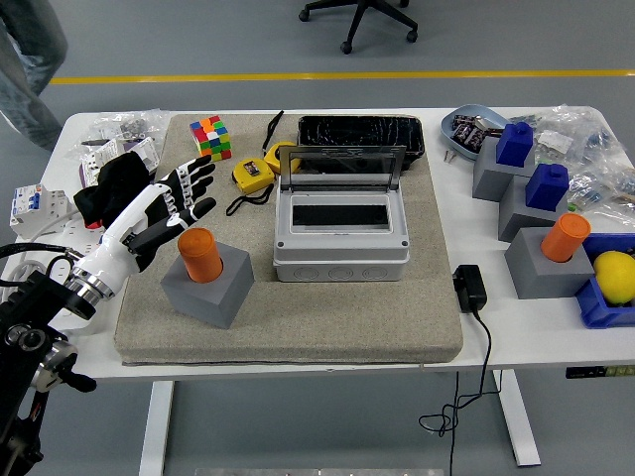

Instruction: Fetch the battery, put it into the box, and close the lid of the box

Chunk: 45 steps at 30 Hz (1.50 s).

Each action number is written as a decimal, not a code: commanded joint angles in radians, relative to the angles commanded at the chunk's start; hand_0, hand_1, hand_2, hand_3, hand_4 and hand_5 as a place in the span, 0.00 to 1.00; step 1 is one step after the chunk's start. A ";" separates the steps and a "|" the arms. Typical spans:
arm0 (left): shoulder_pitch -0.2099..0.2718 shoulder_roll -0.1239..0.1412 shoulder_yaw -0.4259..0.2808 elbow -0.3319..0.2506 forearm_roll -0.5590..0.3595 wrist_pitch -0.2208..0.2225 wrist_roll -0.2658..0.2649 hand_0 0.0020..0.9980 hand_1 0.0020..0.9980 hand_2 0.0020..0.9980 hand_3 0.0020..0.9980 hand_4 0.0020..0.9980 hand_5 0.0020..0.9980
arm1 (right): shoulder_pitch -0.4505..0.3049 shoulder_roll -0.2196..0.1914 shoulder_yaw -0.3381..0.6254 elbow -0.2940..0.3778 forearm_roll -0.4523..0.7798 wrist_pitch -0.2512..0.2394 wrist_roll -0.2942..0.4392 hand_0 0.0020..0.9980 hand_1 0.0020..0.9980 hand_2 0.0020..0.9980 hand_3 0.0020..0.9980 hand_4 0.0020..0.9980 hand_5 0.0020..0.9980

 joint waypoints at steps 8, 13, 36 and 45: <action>0.005 0.001 -0.004 0.001 0.055 -0.001 -0.005 1.00 1.00 1.00 1.00 1.00 0.30 | 0.001 0.001 0.000 0.000 0.002 0.002 0.001 0.89 0.86 0.82 0.81 1.00 1.00; 0.010 0.007 0.007 -0.010 0.085 -0.021 -0.003 1.00 1.00 1.00 1.00 1.00 0.27 | 0.002 0.000 0.001 0.000 0.001 0.003 0.001 0.89 0.86 0.82 0.81 1.00 1.00; 0.023 -0.007 0.036 0.036 0.149 0.073 -0.047 0.99 1.00 1.00 1.00 1.00 0.17 | -0.002 -0.004 -0.009 0.000 0.000 -0.006 -0.007 0.89 0.86 0.82 0.81 1.00 1.00; 0.030 -0.003 0.075 0.038 0.126 0.088 -0.057 0.97 1.00 1.00 1.00 1.00 0.17 | -0.004 -0.004 -0.016 0.000 0.003 -0.006 -0.008 0.89 0.86 0.82 0.81 1.00 1.00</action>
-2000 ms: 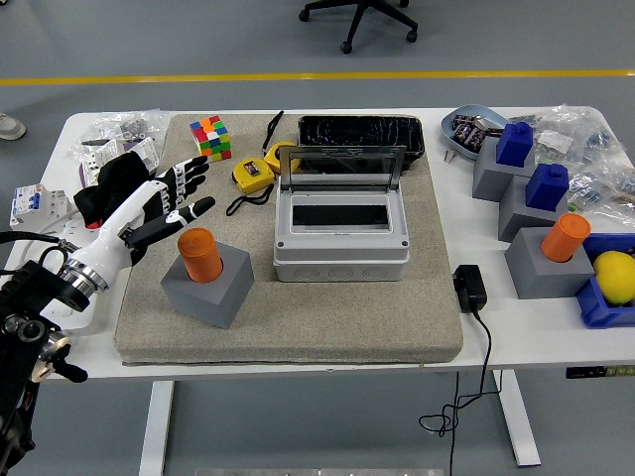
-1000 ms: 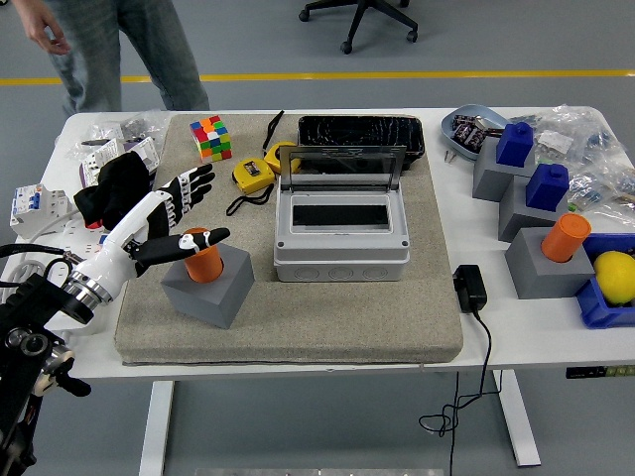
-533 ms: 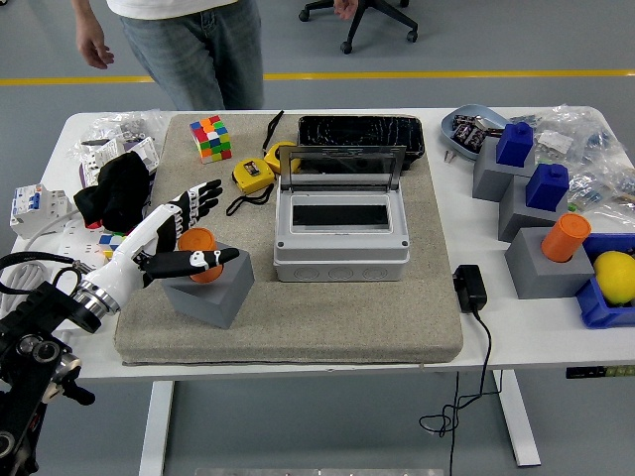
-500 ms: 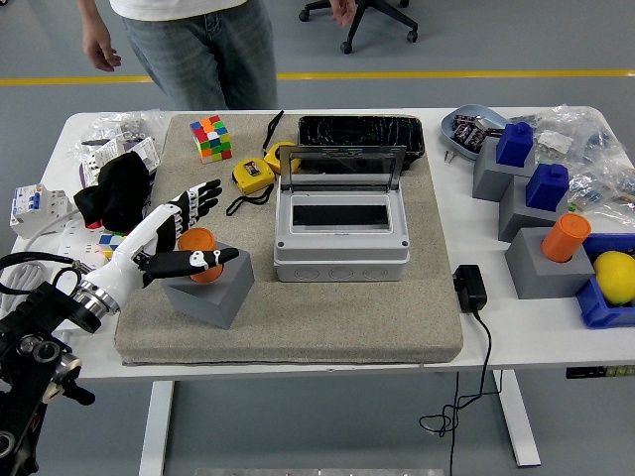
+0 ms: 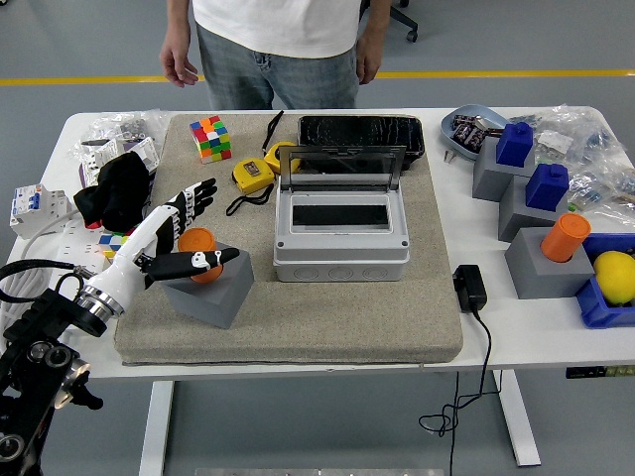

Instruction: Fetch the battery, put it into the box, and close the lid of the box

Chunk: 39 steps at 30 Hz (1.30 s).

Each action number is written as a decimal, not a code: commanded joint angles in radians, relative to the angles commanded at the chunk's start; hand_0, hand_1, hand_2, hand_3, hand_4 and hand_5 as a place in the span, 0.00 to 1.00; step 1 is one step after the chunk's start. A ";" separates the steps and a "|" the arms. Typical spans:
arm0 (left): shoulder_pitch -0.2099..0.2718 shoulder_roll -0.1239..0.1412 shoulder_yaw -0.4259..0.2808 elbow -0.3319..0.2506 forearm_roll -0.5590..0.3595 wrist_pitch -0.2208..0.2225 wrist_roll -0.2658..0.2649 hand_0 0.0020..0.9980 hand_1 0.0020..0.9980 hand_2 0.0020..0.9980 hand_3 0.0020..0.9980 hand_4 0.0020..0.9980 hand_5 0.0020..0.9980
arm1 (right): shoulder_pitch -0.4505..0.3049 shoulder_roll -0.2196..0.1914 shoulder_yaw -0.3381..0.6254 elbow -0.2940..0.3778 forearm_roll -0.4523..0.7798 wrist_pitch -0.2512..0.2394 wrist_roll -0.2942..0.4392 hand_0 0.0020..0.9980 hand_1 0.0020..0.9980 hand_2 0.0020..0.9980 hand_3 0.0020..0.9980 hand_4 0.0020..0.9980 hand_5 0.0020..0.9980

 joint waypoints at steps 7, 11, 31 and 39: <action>0.001 0.000 0.024 0.004 -0.021 0.028 -0.009 0.93 0.99 1.00 1.00 1.00 0.17 | 0.001 0.000 0.001 0.000 0.000 0.000 -0.002 0.89 0.86 0.82 0.81 1.00 1.00; -0.003 0.003 0.035 0.022 -0.027 0.050 -0.012 0.83 0.93 0.94 0.99 1.00 0.13 | 0.002 0.000 -0.003 0.000 0.005 -0.001 -0.001 0.89 0.86 0.82 0.81 1.00 1.00; -0.007 0.003 0.060 0.039 -0.041 0.119 -0.016 0.52 0.64 0.64 0.69 1.00 0.09 | 0.005 0.000 -0.004 0.000 0.006 -0.002 -0.002 0.88 0.86 0.82 0.81 1.00 1.00; -0.009 0.002 0.076 0.046 -0.070 0.132 -0.018 0.49 0.60 0.57 0.59 1.00 0.10 | 0.006 -0.001 -0.004 0.000 0.004 -0.002 -0.004 0.88 0.86 0.82 0.81 1.00 1.00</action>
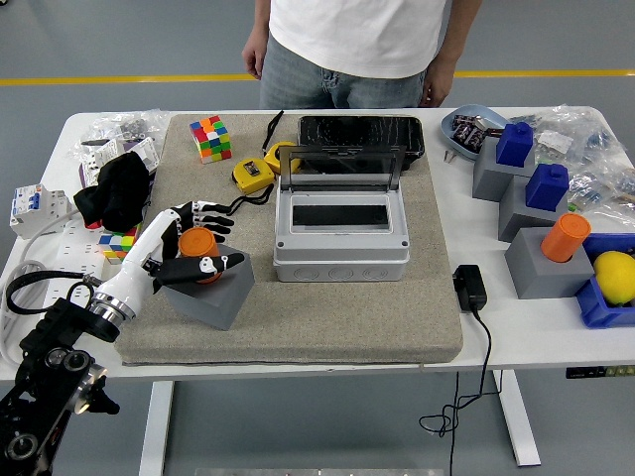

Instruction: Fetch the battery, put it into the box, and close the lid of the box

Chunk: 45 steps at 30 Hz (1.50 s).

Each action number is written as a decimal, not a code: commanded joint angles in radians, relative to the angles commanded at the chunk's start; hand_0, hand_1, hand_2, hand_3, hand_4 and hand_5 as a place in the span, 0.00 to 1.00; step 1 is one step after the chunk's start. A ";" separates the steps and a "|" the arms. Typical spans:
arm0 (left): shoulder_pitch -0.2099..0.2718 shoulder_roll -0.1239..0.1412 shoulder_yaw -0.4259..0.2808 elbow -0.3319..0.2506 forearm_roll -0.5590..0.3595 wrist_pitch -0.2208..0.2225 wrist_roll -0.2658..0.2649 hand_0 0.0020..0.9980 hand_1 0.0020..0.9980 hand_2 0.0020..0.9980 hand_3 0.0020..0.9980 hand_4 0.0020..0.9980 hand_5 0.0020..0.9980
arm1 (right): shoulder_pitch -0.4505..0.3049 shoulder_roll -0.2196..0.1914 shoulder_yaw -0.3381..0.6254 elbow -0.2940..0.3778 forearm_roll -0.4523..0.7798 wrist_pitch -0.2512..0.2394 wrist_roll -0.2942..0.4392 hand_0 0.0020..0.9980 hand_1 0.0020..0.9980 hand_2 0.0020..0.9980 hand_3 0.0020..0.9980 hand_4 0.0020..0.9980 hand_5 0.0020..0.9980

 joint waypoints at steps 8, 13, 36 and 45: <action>0.004 -0.001 0.027 0.008 -0.052 0.025 -0.007 0.45 0.51 0.44 0.45 1.00 0.07 | -0.001 0.000 -0.003 0.000 0.001 0.000 -0.001 0.88 0.86 0.82 0.81 1.00 1.00; 0.002 0.000 0.032 0.009 -0.069 0.034 -0.010 0.45 0.51 0.42 0.44 1.00 0.07 | 0.000 0.000 -0.002 0.000 0.000 0.000 -0.001 0.88 0.86 0.82 0.81 1.00 1.00; 0.012 -0.003 0.054 0.003 -0.126 0.065 -0.021 0.41 0.50 0.40 0.41 1.00 0.07 | -0.002 -0.002 -0.012 0.000 0.002 -0.002 -0.003 0.88 0.86 0.82 0.80 1.00 1.00; 0.013 -0.003 0.061 0.005 -0.125 0.068 -0.019 0.36 0.48 0.35 0.36 1.00 0.07 | -0.002 -0.002 -0.013 0.000 0.004 -0.003 -0.004 0.88 0.86 0.82 0.80 1.00 1.00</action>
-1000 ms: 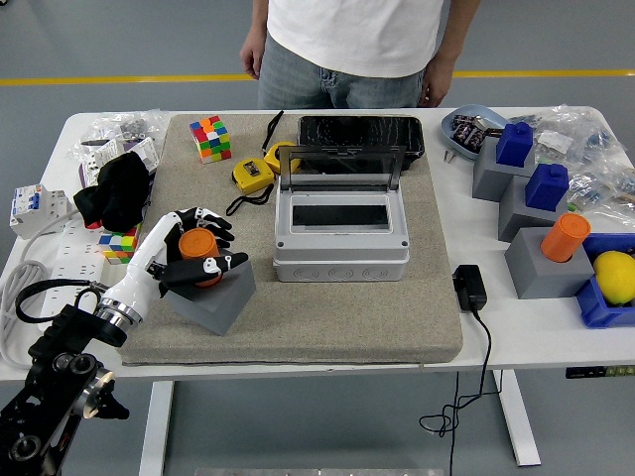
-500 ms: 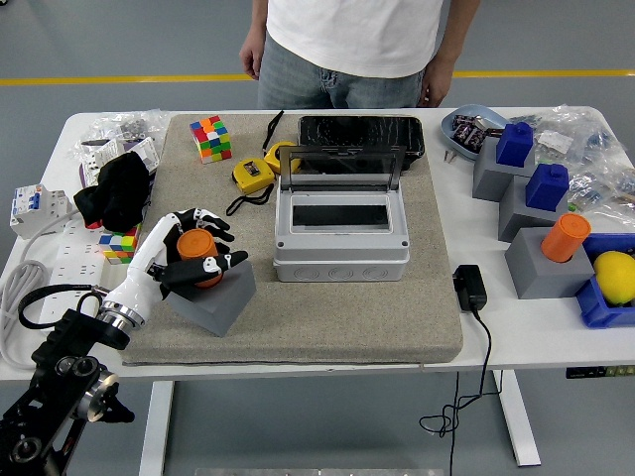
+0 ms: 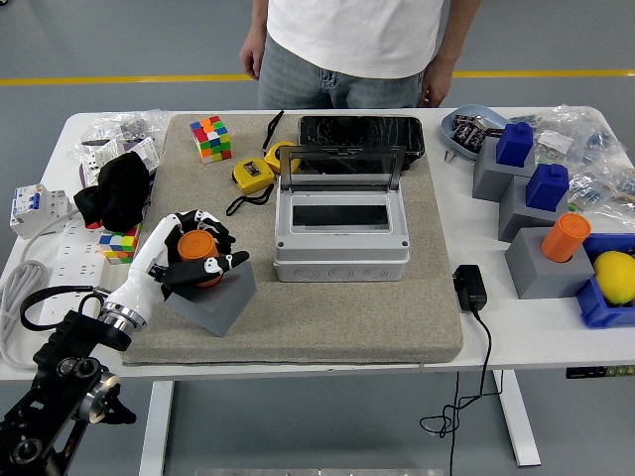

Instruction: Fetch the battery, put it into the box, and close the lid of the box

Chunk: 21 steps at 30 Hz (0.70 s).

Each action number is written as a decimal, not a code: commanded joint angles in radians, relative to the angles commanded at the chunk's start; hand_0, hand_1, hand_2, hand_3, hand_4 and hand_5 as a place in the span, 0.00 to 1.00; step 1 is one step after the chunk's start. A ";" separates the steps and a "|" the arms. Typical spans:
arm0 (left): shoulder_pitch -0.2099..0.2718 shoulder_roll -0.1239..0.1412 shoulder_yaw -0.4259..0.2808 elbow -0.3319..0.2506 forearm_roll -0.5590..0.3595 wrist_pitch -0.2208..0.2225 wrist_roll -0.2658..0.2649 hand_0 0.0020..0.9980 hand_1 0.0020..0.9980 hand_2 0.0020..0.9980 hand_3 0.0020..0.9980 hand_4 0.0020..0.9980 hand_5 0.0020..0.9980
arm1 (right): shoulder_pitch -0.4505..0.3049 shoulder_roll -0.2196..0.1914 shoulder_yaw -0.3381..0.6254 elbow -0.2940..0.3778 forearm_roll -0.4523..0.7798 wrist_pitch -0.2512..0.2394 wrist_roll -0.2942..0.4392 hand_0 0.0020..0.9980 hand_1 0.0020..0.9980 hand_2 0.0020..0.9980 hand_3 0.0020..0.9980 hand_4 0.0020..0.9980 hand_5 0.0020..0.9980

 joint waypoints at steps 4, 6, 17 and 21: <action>-0.002 0.001 0.007 0.001 -0.002 0.009 0.001 0.21 0.42 0.30 0.29 1.00 0.07 | 0.001 0.000 0.001 0.000 -0.001 0.000 -0.001 0.88 0.86 0.82 0.80 1.00 1.00; -0.002 0.001 0.012 0.001 -0.005 0.013 0.001 0.21 0.42 0.30 0.29 1.00 0.07 | 0.002 0.000 0.002 0.000 -0.001 0.000 -0.001 0.88 0.86 0.82 0.80 1.00 1.00; -0.002 0.000 0.041 0.007 -0.031 0.046 -0.003 0.10 0.15 0.15 0.15 1.00 0.08 | 0.002 0.000 0.000 0.000 0.000 -0.001 0.000 0.88 0.86 0.82 0.80 1.00 1.00; -0.003 0.000 0.041 0.009 -0.044 0.069 -0.009 0.10 0.15 0.15 0.15 1.00 0.08 | 0.002 -0.001 -0.001 0.000 0.000 -0.001 -0.001 0.88 0.86 0.82 0.80 1.00 1.00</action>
